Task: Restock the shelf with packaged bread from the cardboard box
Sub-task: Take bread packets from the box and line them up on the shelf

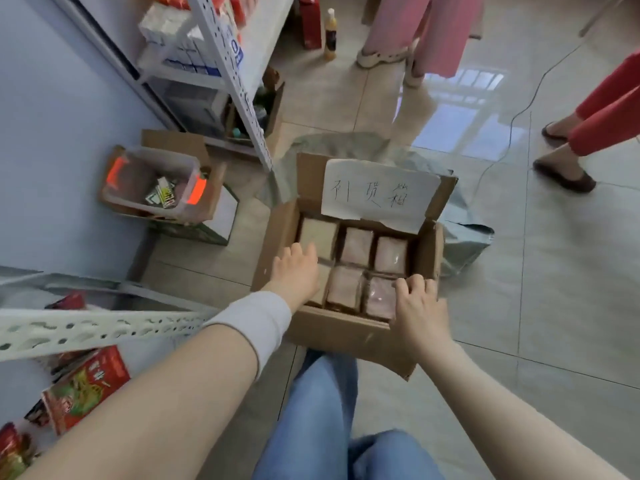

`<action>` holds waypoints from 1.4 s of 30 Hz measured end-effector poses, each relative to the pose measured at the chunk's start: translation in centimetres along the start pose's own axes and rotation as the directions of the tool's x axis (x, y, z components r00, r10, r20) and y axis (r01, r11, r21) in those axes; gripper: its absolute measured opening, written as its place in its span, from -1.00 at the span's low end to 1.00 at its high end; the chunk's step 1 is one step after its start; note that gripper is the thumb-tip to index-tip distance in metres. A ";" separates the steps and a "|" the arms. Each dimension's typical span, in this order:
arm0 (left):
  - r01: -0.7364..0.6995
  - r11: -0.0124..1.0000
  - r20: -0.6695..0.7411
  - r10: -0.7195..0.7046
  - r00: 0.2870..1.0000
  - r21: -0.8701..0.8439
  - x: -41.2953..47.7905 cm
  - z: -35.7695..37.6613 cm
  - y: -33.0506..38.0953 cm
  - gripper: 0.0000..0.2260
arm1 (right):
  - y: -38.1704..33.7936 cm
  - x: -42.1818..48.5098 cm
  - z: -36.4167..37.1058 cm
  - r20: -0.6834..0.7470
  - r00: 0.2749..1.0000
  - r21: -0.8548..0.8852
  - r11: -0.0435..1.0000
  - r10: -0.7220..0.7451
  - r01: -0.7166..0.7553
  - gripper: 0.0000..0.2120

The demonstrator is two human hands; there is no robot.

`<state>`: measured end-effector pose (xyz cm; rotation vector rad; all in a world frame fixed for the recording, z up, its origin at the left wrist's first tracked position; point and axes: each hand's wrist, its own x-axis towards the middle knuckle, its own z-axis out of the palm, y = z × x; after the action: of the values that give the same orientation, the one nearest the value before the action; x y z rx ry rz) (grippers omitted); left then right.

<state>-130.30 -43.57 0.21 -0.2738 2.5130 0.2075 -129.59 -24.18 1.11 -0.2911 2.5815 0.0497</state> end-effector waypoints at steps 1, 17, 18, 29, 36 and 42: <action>0.029 0.999 0.032 -0.028 0.999 -0.038 2.2 0.8 -0.3 -0.65 | -0.5 1.8 1.3 0.037 0.999 0.030 1.000 0.006 -0.008 -0.62; 0.231 0.721 -0.138 -0.413 0.900 -0.653 26.0 15.5 -1.6 -0.20 | -11.2 21.0 21.5 0.545 0.836 0.669 0.565 0.069 -0.483 -0.35; 0.239 0.734 -0.147 -0.419 0.896 -0.635 26.2 15.5 -1.5 -0.16 | -11.2 21.4 21.8 0.577 0.813 0.658 0.544 0.079 -0.520 -0.35; 0.280 0.628 0.037 -0.370 0.928 -0.726 24.7 12.3 -2.0 -0.52 | -2.2 16.5 18.4 0.482 0.872 0.797 0.373 0.081 -0.475 -0.55; 0.157 0.322 -0.027 -0.499 0.866 -0.934 11.5 6.6 -3.7 -0.61 | 3.6 10.3 11.6 0.392 0.916 0.854 0.338 0.084 -0.396 -0.63; -0.056 0.206 -0.183 -0.680 0.710 -0.977 -6.8 1.3 -5.9 -0.63 | 2.4 1.8 3.5 0.253 0.948 0.892 0.425 -0.192 -0.153 -0.39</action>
<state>-122.77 -48.02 2.59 -1.6459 2.3838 1.7687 -129.84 -21.89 -2.86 0.1148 1.8891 -1.2050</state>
